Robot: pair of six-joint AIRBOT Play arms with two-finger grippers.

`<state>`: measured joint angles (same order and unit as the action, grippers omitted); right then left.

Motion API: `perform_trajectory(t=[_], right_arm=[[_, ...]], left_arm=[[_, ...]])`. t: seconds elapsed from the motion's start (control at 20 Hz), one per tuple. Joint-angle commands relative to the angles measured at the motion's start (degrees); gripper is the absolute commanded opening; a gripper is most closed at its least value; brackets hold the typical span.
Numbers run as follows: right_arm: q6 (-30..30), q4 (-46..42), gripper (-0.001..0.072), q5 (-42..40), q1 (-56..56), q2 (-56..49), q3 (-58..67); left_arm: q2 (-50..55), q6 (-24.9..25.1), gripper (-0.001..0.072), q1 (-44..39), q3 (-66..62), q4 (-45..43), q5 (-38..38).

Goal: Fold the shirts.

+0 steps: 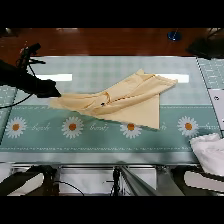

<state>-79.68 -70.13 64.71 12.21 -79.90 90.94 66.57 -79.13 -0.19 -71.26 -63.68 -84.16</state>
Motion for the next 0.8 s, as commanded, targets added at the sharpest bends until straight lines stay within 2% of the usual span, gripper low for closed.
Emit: perform_trajectory(t=[0.0,0.05,0.1,0.2,0.25,0.35,0.55,0.75], right_arm=[[-1.9,-24.7,0.0419,18.5,2.5,1.7,-0.8],[-3.2,-22.3,0.0420,20.2,5.8,1.9,-3.1],[-2.7,-15.4,0.0420,22.0,9.6,1.9,-6.4],[0.4,-2.0,0.0422,24.9,15.3,1.9,-15.3],[2.9,3.1,0.0459,26.0,16.9,1.9,-20.1],[7.7,10.6,0.0478,25.9,18.1,1.9,-30.2],[10.0,14.7,0.0478,18.3,15.8,1.9,-44.7],[10.5,16.5,0.0478,10.8,11.2,1.9,-50.6]], left_arm=[[0.0,0.0,0.0027,-0.1,0.1,0.0,2.9],[0.0,0.3,0.0027,-0.1,0.1,0.0,3.4],[0.0,0.5,0.0027,-0.1,0.1,0.0,3.8],[0.0,0.5,0.0027,-0.1,0.1,0.0,4.1],[0.0,0.5,0.0027,-0.1,0.1,0.0,4.1],[0.0,0.5,0.0027,-0.1,0.1,0.0,4.1],[0.0,0.5,0.0027,-0.1,0.1,0.0,4.1],[0.0,0.5,0.0027,-0.1,0.1,0.0,4.1]])
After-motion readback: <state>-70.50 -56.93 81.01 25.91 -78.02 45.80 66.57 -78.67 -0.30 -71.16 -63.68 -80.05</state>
